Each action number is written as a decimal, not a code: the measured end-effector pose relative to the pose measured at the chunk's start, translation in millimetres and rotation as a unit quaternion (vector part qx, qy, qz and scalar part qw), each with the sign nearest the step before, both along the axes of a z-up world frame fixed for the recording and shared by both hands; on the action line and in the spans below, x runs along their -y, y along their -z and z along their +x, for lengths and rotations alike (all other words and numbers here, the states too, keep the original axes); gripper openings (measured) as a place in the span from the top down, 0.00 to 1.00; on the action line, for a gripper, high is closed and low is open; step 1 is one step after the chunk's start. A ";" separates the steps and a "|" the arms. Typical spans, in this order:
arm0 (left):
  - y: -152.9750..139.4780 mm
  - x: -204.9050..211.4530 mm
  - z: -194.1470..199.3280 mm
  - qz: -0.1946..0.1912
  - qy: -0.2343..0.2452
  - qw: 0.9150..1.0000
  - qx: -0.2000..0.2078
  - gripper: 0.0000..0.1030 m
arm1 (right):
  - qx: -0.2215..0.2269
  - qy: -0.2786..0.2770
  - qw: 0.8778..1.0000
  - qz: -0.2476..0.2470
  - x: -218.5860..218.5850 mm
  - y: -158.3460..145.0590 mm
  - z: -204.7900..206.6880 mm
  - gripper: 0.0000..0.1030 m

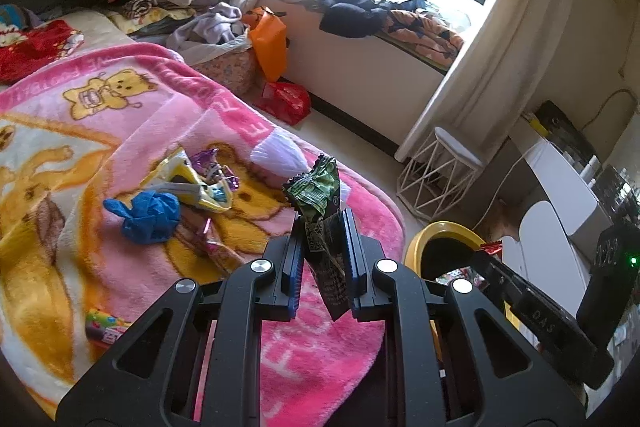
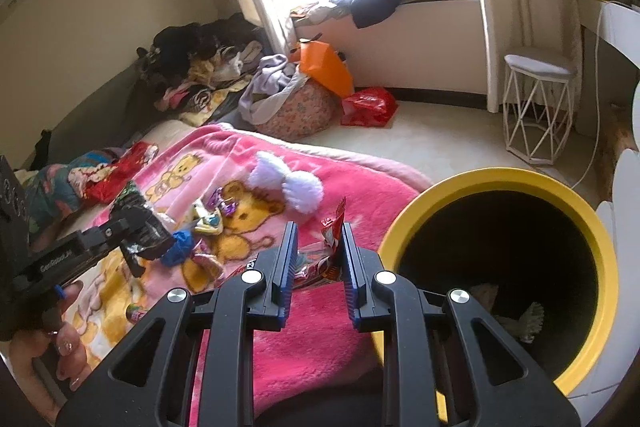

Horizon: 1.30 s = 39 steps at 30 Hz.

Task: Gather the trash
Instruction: 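Lift both held wrappers and carry them over the yellow bin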

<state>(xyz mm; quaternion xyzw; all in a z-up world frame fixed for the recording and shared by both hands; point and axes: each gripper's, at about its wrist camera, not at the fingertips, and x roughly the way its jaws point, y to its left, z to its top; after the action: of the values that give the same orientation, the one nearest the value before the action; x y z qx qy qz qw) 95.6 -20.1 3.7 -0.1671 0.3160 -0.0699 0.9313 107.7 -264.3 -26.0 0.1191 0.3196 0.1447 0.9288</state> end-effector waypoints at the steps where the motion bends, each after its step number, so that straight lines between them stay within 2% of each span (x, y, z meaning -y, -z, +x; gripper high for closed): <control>1: -0.3 2.5 0.1 0.001 0.002 1.000 0.000 0.88 | 0.000 0.003 1.000 0.000 2.1 -0.2 -0.3 0.80; 24: -5.2 63.8 8.3 0.017 0.067 0.998 0.007 0.88 | 0.010 0.089 0.996 0.005 73.3 -7.4 -5.6 0.80; 39: 1.9 108.3 13.6 0.029 0.116 0.993 -0.001 0.88 | 0.000 0.139 0.990 -0.002 111.3 5.2 -5.7 0.80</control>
<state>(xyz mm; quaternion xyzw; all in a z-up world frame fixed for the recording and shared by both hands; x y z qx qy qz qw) 109.2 -128.4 1.8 -0.1025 0.3357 -0.1677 0.9212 102.0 -375.7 -31.2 0.1609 0.2998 0.0134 0.9402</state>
